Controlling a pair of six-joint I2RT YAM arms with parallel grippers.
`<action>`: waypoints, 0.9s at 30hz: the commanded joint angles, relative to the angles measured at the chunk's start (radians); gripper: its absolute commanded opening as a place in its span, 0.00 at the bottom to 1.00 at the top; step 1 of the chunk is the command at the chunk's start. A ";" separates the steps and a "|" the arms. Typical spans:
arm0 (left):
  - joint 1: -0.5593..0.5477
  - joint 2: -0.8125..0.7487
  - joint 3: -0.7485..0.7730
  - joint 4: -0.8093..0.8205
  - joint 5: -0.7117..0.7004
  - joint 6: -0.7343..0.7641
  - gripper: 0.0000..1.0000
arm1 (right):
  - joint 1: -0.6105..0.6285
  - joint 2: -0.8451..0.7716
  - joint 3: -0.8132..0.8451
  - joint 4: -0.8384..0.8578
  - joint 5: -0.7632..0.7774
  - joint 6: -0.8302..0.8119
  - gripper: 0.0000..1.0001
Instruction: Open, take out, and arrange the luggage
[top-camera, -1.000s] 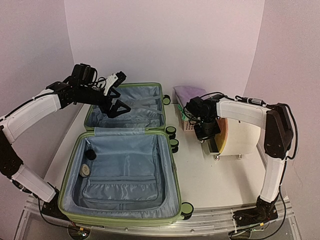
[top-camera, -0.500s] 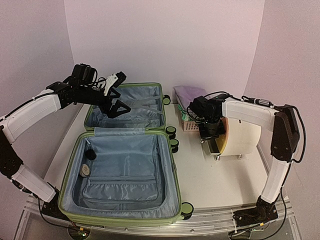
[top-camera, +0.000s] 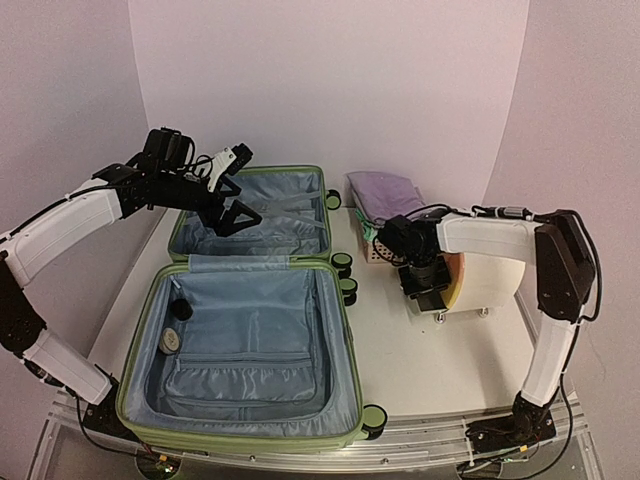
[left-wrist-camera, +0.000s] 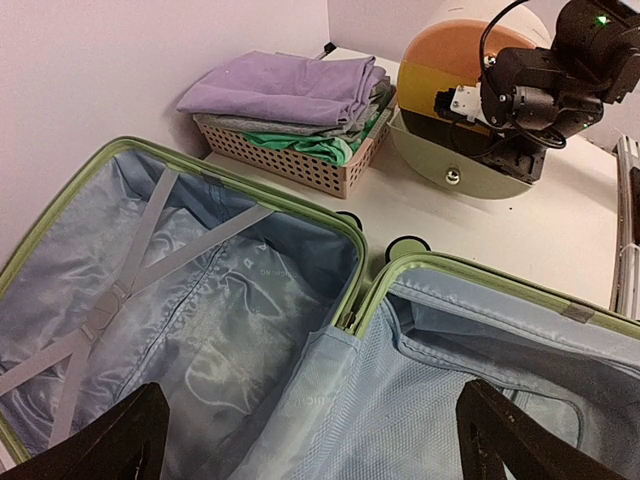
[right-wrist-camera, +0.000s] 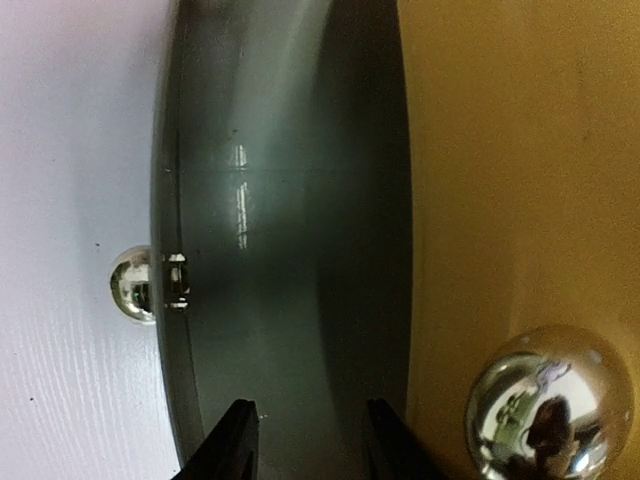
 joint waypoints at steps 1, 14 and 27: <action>-0.001 -0.027 0.010 0.026 0.003 0.010 1.00 | -0.005 -0.033 -0.049 0.095 -0.081 0.002 0.41; -0.001 -0.030 -0.004 -0.036 0.048 0.098 1.00 | -0.053 -0.156 -0.167 0.224 -0.174 -0.038 0.60; -0.041 -0.077 -0.203 -0.902 -0.204 0.976 1.00 | -0.049 -0.328 -0.026 0.246 -0.326 -0.217 0.98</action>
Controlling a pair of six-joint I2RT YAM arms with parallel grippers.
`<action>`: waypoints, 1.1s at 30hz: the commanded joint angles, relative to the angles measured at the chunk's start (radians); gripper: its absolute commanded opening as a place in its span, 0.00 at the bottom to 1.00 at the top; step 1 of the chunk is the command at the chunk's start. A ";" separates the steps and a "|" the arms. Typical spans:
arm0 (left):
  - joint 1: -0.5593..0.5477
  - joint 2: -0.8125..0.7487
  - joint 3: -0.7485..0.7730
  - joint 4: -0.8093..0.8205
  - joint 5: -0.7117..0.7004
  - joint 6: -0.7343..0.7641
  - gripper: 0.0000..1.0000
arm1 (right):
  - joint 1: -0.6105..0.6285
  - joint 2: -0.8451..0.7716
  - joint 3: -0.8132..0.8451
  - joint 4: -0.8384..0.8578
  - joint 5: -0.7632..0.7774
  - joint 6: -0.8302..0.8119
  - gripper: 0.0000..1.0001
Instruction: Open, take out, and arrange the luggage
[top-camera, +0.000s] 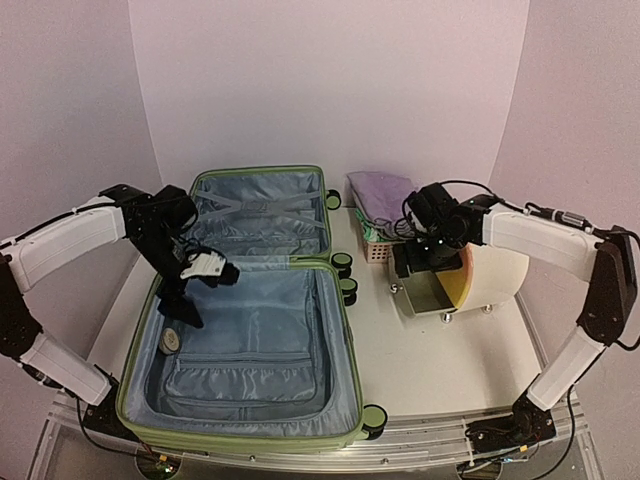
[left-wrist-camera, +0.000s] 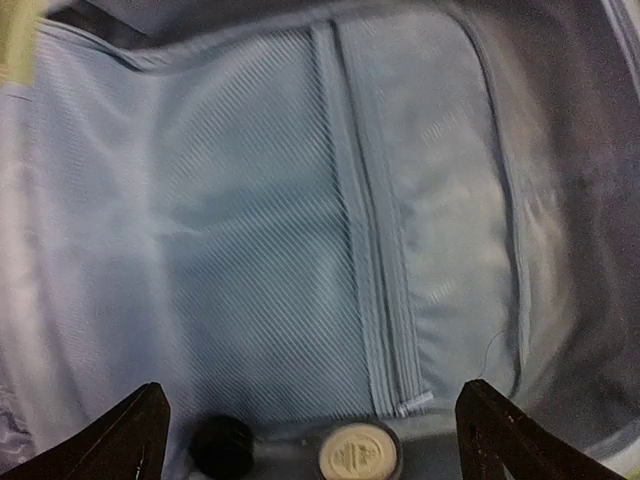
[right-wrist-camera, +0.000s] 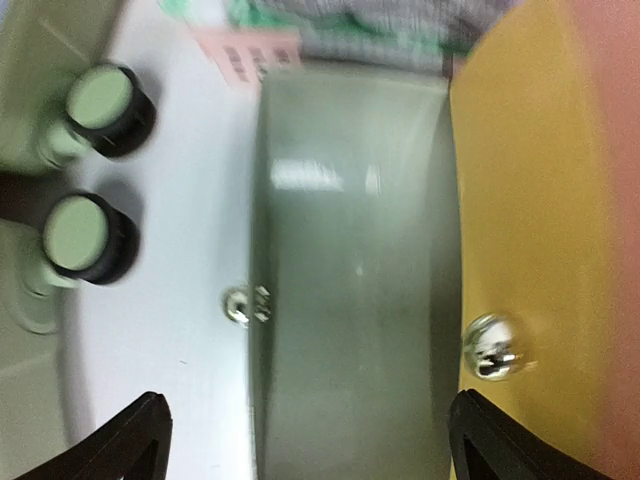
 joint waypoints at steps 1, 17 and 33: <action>-0.073 -0.045 -0.100 -0.284 -0.233 0.216 1.00 | -0.007 -0.063 0.090 0.027 -0.076 -0.081 0.98; -0.291 0.128 -0.273 -0.176 -0.678 -0.009 1.00 | -0.002 -0.089 0.097 0.045 -0.074 -0.110 0.98; -0.271 0.298 -0.318 0.021 -0.833 -0.018 1.00 | 0.015 -0.093 0.058 0.089 -0.089 -0.104 0.98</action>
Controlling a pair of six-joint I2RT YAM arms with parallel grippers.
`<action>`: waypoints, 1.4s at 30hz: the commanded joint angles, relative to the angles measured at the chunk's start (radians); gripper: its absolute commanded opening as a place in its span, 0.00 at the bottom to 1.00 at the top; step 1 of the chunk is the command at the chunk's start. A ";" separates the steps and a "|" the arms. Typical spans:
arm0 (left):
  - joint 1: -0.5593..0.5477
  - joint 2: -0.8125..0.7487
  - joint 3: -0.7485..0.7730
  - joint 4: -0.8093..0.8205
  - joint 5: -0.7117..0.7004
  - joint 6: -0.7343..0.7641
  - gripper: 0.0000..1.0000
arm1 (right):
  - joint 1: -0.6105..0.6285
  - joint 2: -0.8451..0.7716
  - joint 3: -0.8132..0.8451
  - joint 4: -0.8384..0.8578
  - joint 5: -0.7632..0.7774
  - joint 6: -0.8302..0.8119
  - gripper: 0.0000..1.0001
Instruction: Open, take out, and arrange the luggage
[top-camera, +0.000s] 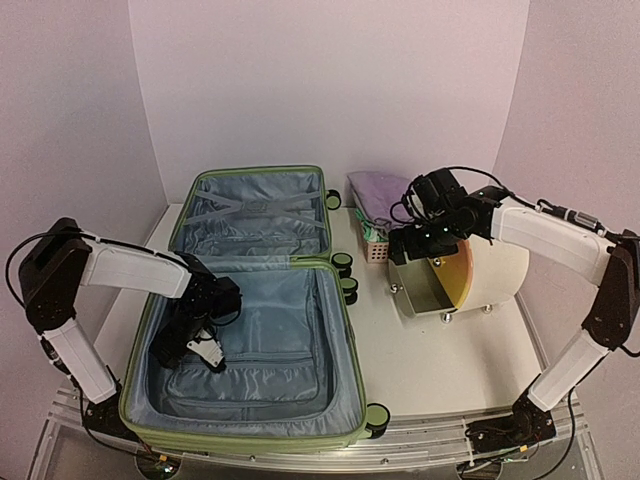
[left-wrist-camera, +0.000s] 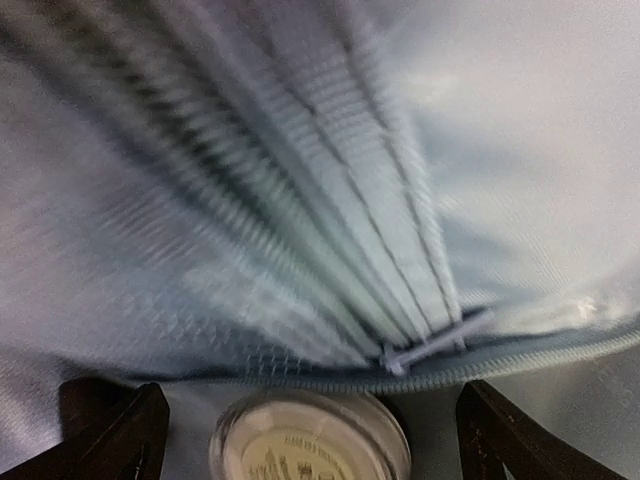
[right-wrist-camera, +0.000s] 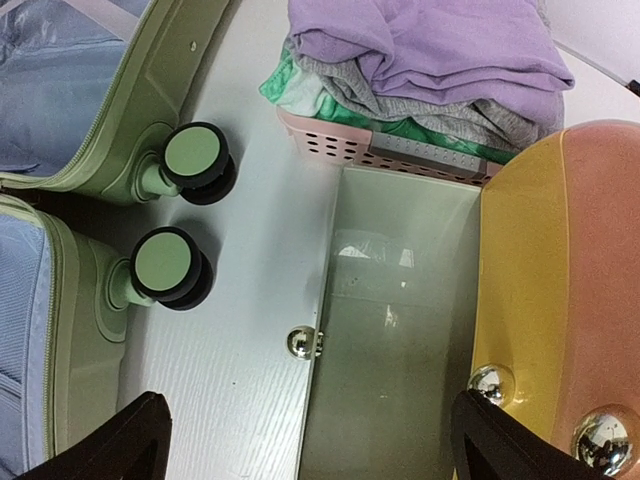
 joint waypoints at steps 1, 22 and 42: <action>0.021 0.078 0.026 -0.019 -0.067 -0.046 1.00 | 0.012 -0.041 -0.007 0.034 -0.016 0.001 0.98; 0.040 0.170 0.489 -0.248 0.185 -0.190 0.48 | 0.017 -0.042 0.048 0.054 -0.106 -0.018 0.98; 0.370 0.093 0.839 0.612 1.753 -1.322 0.46 | 0.172 -0.117 -0.045 0.857 -0.545 -0.119 0.97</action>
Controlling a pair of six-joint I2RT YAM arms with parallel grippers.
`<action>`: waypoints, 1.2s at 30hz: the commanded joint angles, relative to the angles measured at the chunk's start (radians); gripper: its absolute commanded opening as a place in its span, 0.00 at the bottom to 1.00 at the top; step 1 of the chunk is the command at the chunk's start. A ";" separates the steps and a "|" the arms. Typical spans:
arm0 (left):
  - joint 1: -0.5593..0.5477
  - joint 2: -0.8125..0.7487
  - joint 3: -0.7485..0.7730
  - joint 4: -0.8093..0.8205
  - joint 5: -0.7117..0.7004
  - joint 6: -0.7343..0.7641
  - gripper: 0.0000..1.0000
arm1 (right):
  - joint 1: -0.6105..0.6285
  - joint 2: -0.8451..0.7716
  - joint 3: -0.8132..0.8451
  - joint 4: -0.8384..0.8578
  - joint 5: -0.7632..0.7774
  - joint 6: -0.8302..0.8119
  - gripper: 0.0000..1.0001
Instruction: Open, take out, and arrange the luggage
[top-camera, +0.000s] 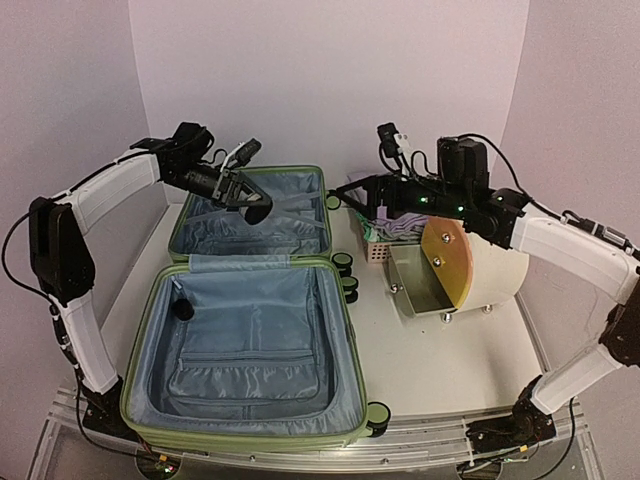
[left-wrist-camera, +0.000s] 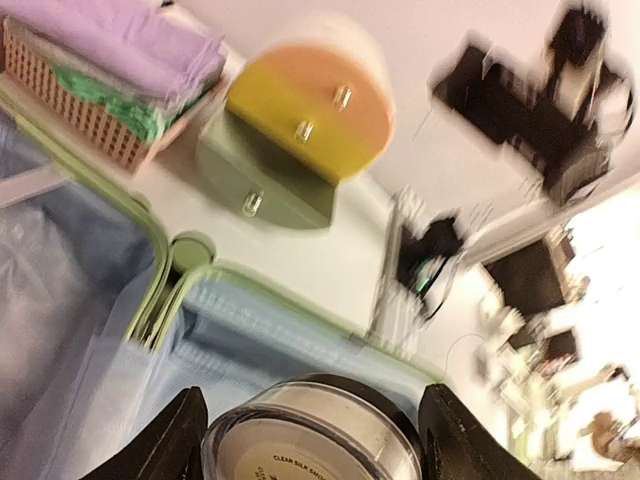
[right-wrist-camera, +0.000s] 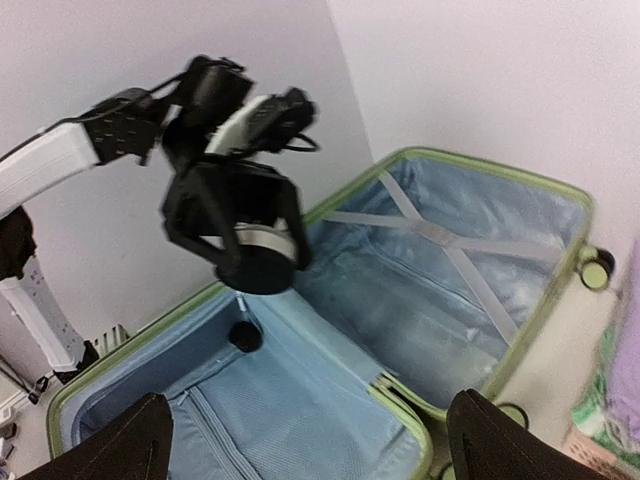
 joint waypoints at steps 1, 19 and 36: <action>-0.023 -0.125 -0.108 0.517 0.350 -0.451 0.47 | 0.123 0.030 -0.003 0.249 -0.046 -0.136 0.97; -0.023 -0.237 -0.245 0.932 0.079 -0.886 0.46 | 0.263 0.247 0.055 0.769 0.312 -0.391 0.98; -0.023 -0.244 -0.282 1.023 0.103 -0.917 0.46 | 0.278 0.450 0.244 0.766 0.224 -0.371 0.98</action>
